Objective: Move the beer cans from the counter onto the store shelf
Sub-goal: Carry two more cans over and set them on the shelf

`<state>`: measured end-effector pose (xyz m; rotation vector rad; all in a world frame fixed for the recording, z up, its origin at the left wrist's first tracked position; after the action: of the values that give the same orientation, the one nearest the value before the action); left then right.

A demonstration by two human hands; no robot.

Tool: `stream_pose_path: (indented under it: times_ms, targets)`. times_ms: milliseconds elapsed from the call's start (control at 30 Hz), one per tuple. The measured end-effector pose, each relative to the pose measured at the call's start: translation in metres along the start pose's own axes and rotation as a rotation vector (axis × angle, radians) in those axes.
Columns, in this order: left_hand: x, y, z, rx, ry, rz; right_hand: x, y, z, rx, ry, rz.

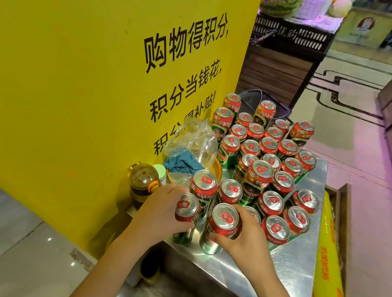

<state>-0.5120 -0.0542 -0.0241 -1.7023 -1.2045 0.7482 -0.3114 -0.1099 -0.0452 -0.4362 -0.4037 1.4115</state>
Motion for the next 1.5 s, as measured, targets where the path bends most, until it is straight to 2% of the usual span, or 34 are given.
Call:
stream_pose_path:
  times_ms: [167,333,633,933,1067,1233,1500]
  targets:
    - [-0.008,0.019,0.007,-0.352,-0.098,-0.044,0.006,0.006,-0.007,-0.013,0.043,0.036]
    - [-0.012,0.035,0.012,-0.620,-0.162,0.018,0.005,0.011,-0.011,0.005,0.033,0.035]
    - [-0.012,0.033,0.011,-0.616,-0.173,-0.063,-0.004,0.010,0.006,0.037,0.056,-0.039]
    - [-0.025,0.011,-0.028,-0.786,-0.183,-0.025,-0.038,-0.041,0.024,0.411,0.151,-0.126]
    - [-0.031,0.006,-0.076,-0.912,-0.129,0.068,-0.073,-0.077,0.016,0.593,0.202,-0.266]
    - [-0.045,0.024,-0.160,-1.059,0.003,0.284,-0.145,-0.130,-0.004,0.776,0.258,-0.511]
    - [-0.116,0.082,-0.320,-0.995,0.237,0.669,-0.320,-0.216,-0.042,0.755,0.359,-1.019]
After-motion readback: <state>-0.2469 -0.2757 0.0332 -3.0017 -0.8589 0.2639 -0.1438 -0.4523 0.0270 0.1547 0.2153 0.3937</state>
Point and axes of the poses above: each hand's wrist, its own x-axis towards the middle knuckle, its own y-axis out of the palm, z = x × y, the point moved 1 cm from there along x, towards the middle knuckle, and after that the axes turned 8 degrees about x, right-handed, at the moved point
